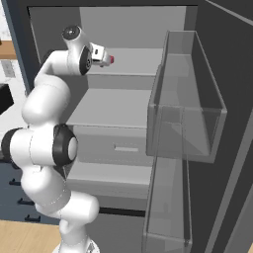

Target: Place one lime and one steak in each tupperware on the nearby counter, to pack two identical lunches.

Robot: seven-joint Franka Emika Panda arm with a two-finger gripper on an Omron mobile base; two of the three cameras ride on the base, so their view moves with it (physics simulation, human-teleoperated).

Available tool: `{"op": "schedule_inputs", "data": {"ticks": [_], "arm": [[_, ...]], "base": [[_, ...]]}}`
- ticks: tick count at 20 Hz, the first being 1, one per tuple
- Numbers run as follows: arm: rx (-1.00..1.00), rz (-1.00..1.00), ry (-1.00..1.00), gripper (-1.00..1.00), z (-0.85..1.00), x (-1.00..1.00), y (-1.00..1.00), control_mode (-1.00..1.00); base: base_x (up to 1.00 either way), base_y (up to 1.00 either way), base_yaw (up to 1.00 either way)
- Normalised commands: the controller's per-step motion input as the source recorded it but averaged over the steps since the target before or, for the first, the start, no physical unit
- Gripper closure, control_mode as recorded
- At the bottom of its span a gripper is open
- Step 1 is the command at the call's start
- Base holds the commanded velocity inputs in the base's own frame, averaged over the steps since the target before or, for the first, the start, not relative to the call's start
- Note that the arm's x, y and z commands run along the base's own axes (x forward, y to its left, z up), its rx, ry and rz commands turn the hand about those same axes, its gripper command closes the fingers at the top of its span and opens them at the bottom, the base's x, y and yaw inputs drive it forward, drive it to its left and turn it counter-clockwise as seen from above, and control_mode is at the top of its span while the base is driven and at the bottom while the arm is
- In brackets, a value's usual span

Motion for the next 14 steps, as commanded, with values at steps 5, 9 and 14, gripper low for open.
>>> {"op": "schedule_inputs", "data": {"ticks": [5,9,14], "arm": [[0.0,0.0,0.0,-1.0,0.0,0.29,0.0,-1.0],[0.0,0.0,0.0,-1.0,0.0,0.31,0.0,-1.0],[0.0,0.0,0.0,-1.0,0.0,0.22,0.0,-1.0]], "base": [[0.0,0.0,0.0],[0.0,0.0,0.0],[0.0,0.0,0.0]]}}
